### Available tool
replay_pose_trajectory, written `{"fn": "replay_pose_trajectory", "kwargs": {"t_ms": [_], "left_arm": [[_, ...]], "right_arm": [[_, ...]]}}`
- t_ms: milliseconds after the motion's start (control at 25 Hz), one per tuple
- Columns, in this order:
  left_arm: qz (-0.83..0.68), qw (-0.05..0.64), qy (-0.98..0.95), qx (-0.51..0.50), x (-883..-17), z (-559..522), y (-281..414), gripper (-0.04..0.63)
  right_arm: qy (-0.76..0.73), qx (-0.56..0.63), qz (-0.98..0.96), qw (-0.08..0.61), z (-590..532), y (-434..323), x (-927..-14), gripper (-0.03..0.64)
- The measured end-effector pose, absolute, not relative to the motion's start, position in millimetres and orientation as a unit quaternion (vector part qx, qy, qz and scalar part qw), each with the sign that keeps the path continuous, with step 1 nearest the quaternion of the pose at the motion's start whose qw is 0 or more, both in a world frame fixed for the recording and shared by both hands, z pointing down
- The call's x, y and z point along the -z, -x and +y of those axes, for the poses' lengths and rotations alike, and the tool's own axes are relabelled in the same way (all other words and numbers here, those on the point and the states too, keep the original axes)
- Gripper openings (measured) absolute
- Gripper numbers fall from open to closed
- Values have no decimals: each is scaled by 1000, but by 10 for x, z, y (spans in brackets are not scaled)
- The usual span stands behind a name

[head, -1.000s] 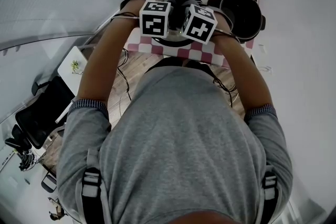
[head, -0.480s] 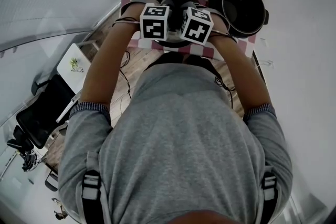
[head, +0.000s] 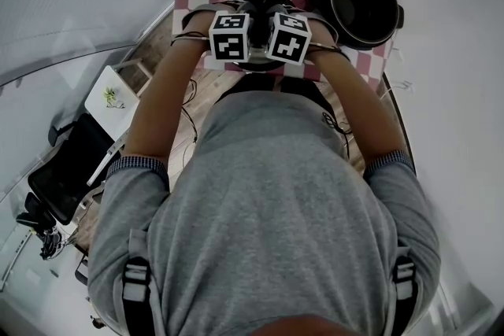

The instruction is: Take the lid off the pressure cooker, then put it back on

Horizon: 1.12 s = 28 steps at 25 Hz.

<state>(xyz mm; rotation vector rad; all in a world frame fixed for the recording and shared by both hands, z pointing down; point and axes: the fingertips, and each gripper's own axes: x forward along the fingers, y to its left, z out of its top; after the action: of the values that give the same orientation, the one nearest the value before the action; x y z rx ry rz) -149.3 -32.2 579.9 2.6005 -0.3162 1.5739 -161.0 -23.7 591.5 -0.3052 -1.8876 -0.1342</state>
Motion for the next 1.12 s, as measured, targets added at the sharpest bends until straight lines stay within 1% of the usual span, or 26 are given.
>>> {"fn": "replay_pose_trajectory", "kwargs": {"t_ms": [800, 1120], "left_arm": [[-94, 82, -849, -514, -6561, -350, 1430, 302], [-91, 85, -847, -517, -6770, -402, 1396, 302]], "right_arm": [[154, 40, -793, 588, -264, 1533, -6677, 293], [152, 39, -785, 599, -315, 1496, -6889, 293]]}}
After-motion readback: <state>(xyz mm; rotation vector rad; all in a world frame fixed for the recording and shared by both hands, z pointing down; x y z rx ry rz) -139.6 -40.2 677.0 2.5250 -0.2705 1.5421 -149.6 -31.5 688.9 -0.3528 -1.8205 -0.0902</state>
